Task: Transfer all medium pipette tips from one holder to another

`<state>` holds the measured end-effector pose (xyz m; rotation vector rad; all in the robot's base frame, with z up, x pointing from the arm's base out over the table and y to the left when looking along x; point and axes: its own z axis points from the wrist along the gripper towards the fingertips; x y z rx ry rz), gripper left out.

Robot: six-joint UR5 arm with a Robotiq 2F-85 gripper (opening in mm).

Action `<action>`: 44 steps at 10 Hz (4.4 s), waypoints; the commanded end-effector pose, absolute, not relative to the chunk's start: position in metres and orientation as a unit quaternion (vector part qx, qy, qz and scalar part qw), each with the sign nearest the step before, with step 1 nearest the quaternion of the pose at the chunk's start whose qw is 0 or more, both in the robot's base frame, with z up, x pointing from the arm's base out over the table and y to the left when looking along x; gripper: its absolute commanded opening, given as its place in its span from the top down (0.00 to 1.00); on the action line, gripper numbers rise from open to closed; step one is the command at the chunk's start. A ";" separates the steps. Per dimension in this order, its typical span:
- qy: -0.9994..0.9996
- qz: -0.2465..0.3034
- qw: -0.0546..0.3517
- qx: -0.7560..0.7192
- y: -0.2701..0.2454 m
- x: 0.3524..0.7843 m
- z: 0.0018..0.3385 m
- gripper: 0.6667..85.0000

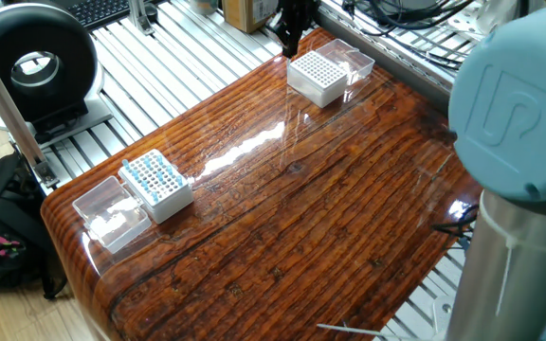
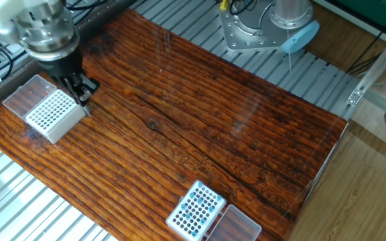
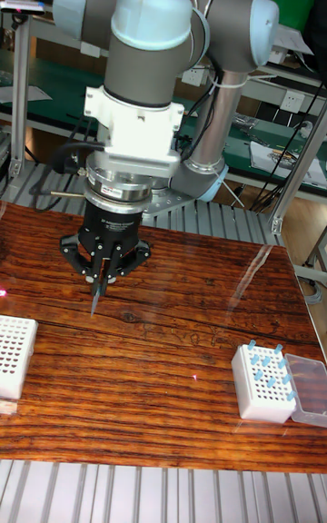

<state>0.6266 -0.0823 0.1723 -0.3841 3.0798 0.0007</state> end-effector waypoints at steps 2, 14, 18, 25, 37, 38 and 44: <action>0.974 -0.023 0.054 -0.218 -0.085 0.647 0.173 0.99; 0.996 0.077 0.053 -0.004 0.217 0.682 0.150 0.99; 0.996 0.063 0.063 0.003 0.210 0.686 0.147 0.99; 0.984 0.004 -0.011 -0.178 0.175 0.648 0.136 0.99; 0.992 0.027 0.026 -0.121 0.225 0.678 0.114 0.99; 0.992 0.027 0.026 -0.121 0.225 0.678 0.114 0.99; 0.992 0.028 0.027 -0.121 0.220 0.675 0.116 0.99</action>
